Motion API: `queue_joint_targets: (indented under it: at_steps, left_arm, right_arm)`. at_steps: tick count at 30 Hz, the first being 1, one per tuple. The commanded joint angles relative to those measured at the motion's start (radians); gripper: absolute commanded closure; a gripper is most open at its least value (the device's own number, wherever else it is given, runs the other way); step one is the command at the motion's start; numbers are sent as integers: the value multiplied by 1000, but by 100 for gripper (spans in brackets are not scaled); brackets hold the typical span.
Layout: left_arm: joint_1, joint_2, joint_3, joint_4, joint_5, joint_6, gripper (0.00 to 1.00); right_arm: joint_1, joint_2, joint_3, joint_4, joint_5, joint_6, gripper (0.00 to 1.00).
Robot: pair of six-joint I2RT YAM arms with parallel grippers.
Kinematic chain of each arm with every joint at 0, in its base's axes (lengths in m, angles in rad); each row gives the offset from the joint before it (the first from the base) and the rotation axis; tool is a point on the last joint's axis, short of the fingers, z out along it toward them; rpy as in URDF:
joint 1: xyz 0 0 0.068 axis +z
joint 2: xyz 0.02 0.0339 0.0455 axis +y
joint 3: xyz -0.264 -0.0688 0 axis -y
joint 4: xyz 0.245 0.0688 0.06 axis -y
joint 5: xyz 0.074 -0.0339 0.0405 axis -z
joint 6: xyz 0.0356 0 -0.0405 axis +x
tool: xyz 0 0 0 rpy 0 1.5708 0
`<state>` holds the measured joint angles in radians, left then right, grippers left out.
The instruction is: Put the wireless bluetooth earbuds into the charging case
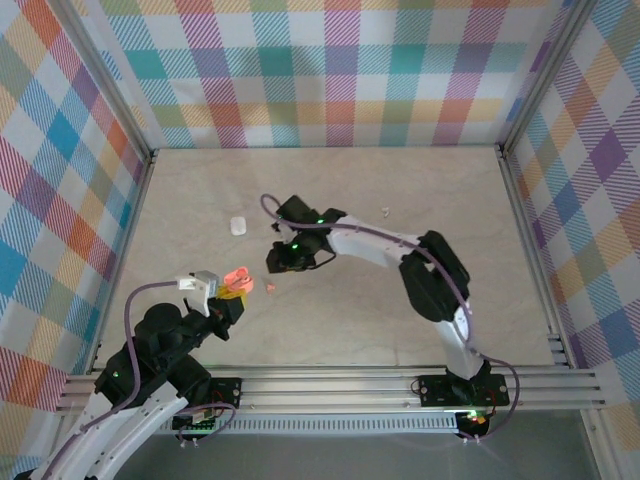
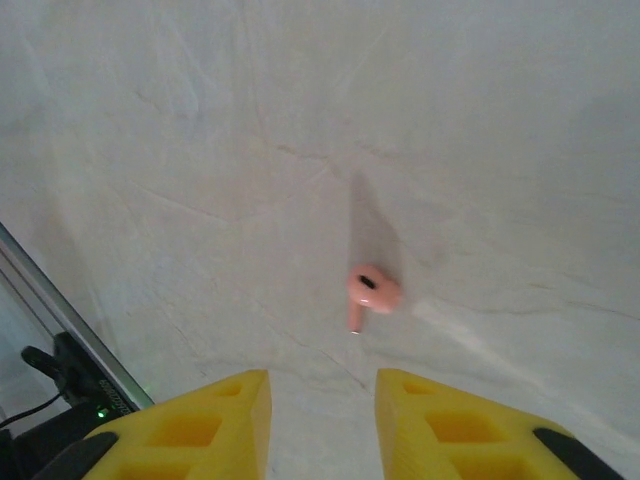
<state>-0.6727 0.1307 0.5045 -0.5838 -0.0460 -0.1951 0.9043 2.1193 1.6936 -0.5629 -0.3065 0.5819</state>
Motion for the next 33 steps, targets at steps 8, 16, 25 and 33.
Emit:
queue_joint_targets:
  at_steps: [8, 16, 25, 33]
  left_arm:
    - [-5, 51, 71, -86, -42, -62, 100]
    - [-5, 74, 67, -82, -85, -90, 100]
    - [-5, 72, 68, -91, -95, -93, 100]
    - [-5, 50, 71, -111, -103, -90, 100]
  right_arm:
    - [49, 100, 107, -155, 147, 80, 66]
    - [63, 157, 168, -178, 168, 81, 65]
    - [79, 220, 256, -239, 187, 92, 60]
    - [106, 270, 332, -311, 232, 88, 58]
